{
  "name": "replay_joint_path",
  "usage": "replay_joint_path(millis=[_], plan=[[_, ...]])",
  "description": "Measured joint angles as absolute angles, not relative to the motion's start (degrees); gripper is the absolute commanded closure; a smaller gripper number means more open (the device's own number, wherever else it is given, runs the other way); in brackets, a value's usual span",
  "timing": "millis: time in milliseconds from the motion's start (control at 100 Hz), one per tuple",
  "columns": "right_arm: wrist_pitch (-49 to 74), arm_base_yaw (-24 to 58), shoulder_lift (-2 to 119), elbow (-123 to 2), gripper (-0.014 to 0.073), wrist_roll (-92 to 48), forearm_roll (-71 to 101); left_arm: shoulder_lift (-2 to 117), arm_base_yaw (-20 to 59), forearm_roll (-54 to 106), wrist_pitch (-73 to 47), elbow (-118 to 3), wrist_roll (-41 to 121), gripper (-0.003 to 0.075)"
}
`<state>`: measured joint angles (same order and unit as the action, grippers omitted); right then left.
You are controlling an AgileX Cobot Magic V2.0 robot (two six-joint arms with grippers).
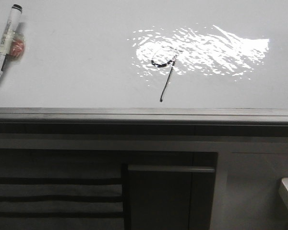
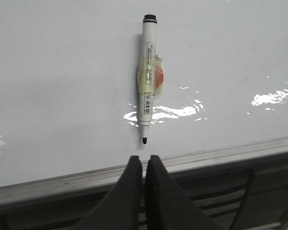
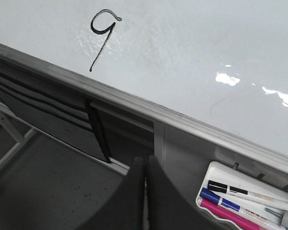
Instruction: Write number 9 on whiteboard
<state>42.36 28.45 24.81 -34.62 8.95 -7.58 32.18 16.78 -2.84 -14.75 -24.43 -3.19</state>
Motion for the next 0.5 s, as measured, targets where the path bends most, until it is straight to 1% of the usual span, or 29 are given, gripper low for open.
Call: replay_joint_path(millis=[300,420,500], plan=[[42.4,28.4,24.8,-34.6,0.0666,9.0,-7.6,31.0,16.8,-2.8,-14.6,-23.9,-3.2,0.0741],[42.4,28.4,24.8,-34.6,0.0666,9.0,-7.6,25.4,15.5,-2.8,-14.0,-20.7,-3.2,0.0741],[42.4,28.4,24.8,-34.6,0.0666,9.0,-7.6,19.6,13.8,-2.8,-13.7,-17.3,-3.2,0.0741]])
